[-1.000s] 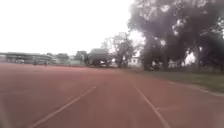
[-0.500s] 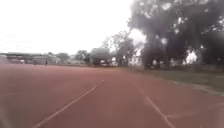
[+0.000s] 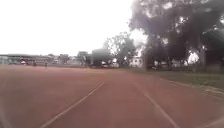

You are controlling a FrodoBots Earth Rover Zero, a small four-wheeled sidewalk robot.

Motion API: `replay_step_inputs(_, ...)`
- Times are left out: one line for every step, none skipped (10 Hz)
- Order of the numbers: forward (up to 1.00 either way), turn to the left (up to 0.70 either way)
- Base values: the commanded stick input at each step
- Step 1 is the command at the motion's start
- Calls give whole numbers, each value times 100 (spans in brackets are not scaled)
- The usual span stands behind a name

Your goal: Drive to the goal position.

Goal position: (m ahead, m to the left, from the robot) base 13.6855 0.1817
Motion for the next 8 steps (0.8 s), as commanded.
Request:
replay_step_inputs(70, 0)
replay_step_inputs(70, 0)
replay_step_inputs(70, 0)
replay_step_inputs(70, 0)
replay_step_inputs(70, 0)
replay_step_inputs(70, 0)
replay_step_inputs(70, 0)
replay_step_inputs(70, 0)
